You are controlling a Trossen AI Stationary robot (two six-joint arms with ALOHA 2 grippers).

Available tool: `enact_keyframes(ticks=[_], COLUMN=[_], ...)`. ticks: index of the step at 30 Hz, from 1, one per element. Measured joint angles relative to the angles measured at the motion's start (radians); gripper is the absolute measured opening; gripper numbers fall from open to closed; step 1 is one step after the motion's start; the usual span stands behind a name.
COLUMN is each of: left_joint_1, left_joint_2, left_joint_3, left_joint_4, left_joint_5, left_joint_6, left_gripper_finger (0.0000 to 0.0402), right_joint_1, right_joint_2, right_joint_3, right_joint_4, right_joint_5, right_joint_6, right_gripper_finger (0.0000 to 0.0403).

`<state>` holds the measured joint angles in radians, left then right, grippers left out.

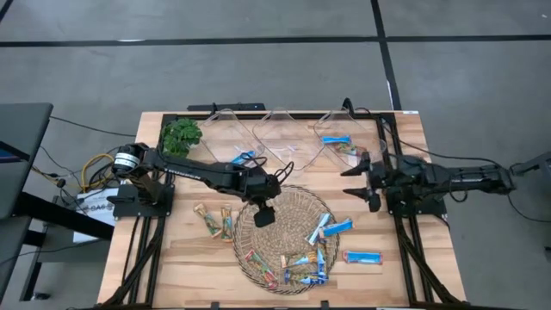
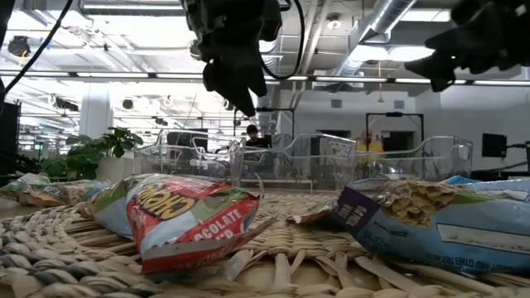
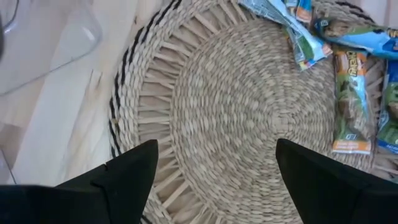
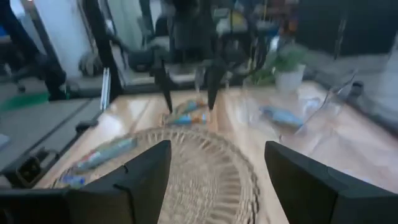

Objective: Pick and place Granola Bars by type
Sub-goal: Put the yellow granola bar into the middle transparent bin

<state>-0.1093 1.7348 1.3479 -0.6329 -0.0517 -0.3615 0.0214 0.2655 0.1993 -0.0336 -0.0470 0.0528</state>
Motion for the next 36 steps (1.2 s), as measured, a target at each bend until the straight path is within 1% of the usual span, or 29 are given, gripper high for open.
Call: enact_keyframes(ticks=[2, 8, 11, 15, 19, 23, 26, 28, 30, 33, 36], left_joint_1=[0.000, 0.000, -0.002, -0.015, -0.049, -0.095, -0.125, -0.145, -0.167, -0.201, -0.226], left_joint_2=[0.000, 0.000, 0.000, 0.000, 0.000, 0.000, 0.000, 0.000, 0.000, 0.000, 0.000], left_joint_3=[0.000, 0.000, 0.000, 0.000, 0.000, -0.001, -0.001, -0.001, -0.001, -0.001, -0.009], left_joint_4=[-0.005, -0.007, -0.025, -0.086, -0.129, -0.164, -0.237, -0.308, -0.393, -0.531, -0.590], left_joint_5=[-0.008, -0.008, 0.004, 0.009, 0.002, -0.005, 0.029, 0.048, 0.048, 0.028, -0.004], left_joint_6=[-0.015, -0.074, -0.125, -0.216, -0.297, -0.359, -0.421, -0.506, -0.648, -0.900, -1.054], left_gripper_finger=[0.0319, 0.0319, 0.0319, 0.0319, 0.0319, 0.0319, 0.0319, 0.0319, 0.0319, 0.0319, 0.0319], right_joint_1=[0.029, 0.093, 0.116, 0.142, 0.169, 0.184, 0.189, 0.186, 0.186, 0.186, 0.186], right_joint_2=[-0.075, -0.264, -0.263, -0.260, -0.263, -0.264, -0.264, -0.264, -0.264, -0.264, -0.264], right_joint_3=[-0.034, -0.100, -0.122, -0.139, -0.191, -0.192, -0.192, -0.192, -0.192, -0.192, -0.192], right_joint_4=[0.015, 0.015, 0.024, 0.076, 0.174, 0.172, 0.168, 0.156, 0.156, 0.154, 0.154], right_joint_5=[0.020, 0.035, 0.057, 0.071, 0.093, 0.127, 0.130, 0.143, 0.163, 0.183, 0.184], right_joint_6=[-0.001, -0.021, -0.029, -0.049, -0.081, -0.104, -0.114, -0.109, -0.105, -0.105, -0.105], right_gripper_finger=[0.0255, 0.0255, 0.0255, 0.0255, 0.0255, 0.0255, 0.0255, 0.0255, 0.0255, 0.0255, 0.0255])
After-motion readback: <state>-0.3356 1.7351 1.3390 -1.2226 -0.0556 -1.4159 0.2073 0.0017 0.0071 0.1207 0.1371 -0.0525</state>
